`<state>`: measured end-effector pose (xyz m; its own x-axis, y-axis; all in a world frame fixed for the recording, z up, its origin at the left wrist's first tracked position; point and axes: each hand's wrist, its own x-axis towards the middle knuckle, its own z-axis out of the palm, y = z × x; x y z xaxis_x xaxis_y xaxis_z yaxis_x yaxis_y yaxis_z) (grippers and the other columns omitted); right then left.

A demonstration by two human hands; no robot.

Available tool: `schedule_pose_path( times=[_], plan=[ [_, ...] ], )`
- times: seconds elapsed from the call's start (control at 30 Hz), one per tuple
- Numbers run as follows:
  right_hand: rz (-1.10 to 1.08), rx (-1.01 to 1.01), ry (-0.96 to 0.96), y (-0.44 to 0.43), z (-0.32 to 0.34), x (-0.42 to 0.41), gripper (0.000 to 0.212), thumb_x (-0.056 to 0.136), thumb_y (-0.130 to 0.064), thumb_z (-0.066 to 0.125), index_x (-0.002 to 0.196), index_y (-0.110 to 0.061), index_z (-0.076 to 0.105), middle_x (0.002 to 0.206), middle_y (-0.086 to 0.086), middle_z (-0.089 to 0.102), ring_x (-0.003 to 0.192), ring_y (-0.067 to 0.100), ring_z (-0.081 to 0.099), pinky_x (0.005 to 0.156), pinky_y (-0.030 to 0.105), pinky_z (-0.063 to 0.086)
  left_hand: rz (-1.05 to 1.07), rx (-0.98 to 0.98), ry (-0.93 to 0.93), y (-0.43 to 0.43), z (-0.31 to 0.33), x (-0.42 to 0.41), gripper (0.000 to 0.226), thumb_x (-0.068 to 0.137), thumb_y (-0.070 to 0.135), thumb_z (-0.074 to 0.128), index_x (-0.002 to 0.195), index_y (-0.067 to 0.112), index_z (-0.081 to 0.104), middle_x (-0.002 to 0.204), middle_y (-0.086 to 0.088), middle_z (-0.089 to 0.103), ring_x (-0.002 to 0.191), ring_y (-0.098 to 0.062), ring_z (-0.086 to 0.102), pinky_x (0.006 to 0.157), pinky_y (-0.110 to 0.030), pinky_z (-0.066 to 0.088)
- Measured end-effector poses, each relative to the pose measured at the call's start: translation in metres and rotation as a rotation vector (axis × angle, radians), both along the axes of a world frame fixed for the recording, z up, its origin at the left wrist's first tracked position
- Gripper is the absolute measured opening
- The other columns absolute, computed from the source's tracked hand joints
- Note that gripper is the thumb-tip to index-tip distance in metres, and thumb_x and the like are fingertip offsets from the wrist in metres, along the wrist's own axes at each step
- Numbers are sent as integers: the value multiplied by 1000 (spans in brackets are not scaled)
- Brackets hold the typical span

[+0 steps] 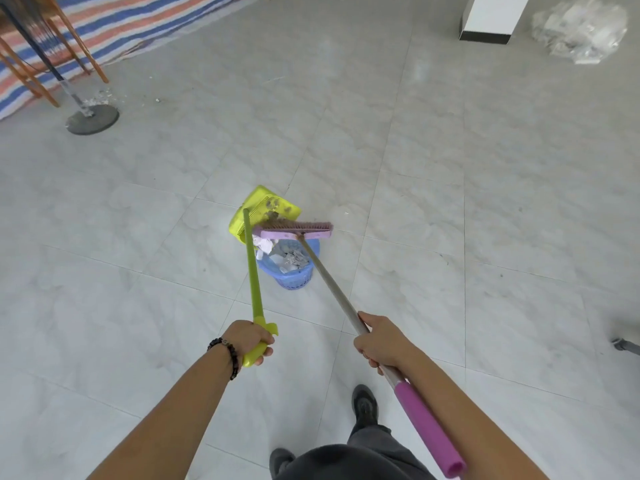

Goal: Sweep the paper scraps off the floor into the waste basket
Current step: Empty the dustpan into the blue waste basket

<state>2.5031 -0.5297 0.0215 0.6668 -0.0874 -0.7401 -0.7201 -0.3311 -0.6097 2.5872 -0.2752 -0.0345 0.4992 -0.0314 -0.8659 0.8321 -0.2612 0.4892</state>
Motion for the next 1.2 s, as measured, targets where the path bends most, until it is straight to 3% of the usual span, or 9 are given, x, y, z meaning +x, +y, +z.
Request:
schedule_pose_path(
  times=[0.13, 0.27, 0.33, 0.47, 0.53, 0.73, 0.97, 1.1, 1.2],
  plan=[
    [9, -38, 5, 3, 0, -1, 48, 81, -6, 49, 127, -21, 52, 77, 5, 54, 38, 12, 47, 39, 19, 41, -21, 72, -46, 11, 3, -4, 23, 84, -13, 57, 106, -11, 60, 96, -9, 64, 53, -25, 55, 42, -24, 36],
    [-75, 21, 6, -1, 11, -14, 34, 80, -2, 50, 113, -7, 58, 70, 8, 49, 41, 14, 42, 41, 20, 37, -52, 100, -73, 16, 4, -4, 19, 83, -12, 55, 100, -6, 61, 91, -12, 62, 56, -26, 56, 45, -25, 36],
    [-107, 62, -17, -2, 19, -20, 28, 82, 0, 50, 106, -12, 57, 70, 9, 48, 45, 15, 40, 41, 19, 36, -60, 110, -79, 13, 5, -2, 16, 83, -11, 55, 95, -3, 61, 88, -13, 61, 57, -26, 55, 45, -25, 36],
    [-131, 83, -53, -1, 21, -20, 55, 84, -1, 51, 134, -23, 53, 68, 8, 51, 45, 14, 42, 41, 21, 38, -67, 98, -86, 2, 6, -2, 15, 82, -11, 55, 90, -1, 62, 84, -12, 60, 56, -26, 54, 46, -25, 36],
    [-140, 86, -49, 0, 17, -16, 64, 83, -3, 52, 140, -32, 47, 67, 6, 52, 44, 14, 44, 42, 22, 40, -56, 73, -99, -5, 8, -3, 17, 82, -11, 56, 95, -3, 64, 85, -14, 62, 56, -26, 55, 45, -25, 36],
    [-96, 103, -20, -1, 18, 1, 36, 80, -2, 51, 112, -19, 57, 68, 8, 50, 44, 13, 42, 45, 23, 38, 60, -65, -158, -15, 21, -16, 26, 81, -9, 62, 106, -11, 63, 102, -13, 69, 56, -24, 58, 43, -25, 38],
    [149, 88, -84, -5, 26, 26, 59, 84, -4, 53, 124, -45, 41, 72, 10, 50, 51, 18, 45, 47, 26, 41, 363, -137, -263, 4, 32, -40, 17, 84, -7, 61, 102, -6, 64, 97, -13, 68, 59, -21, 60, 46, -28, 40],
    [378, 63, -132, 22, 23, 55, 73, 84, -8, 54, 147, -38, 34, 81, 10, 54, 48, 17, 49, 44, 23, 43, 487, -76, -326, 20, 39, -56, 16, 87, -3, 60, 103, -5, 61, 86, -9, 63, 56, -17, 57, 45, -26, 42],
    [545, 70, -135, 55, 12, 67, 78, 83, -10, 53, 150, -42, 30, 90, 8, 60, 48, 16, 51, 42, 22, 45, 619, -71, -342, 39, 43, -73, 22, 82, 3, 71, 103, -1, 64, 78, -7, 57, 57, -16, 52, 47, -27, 42]
  ],
)
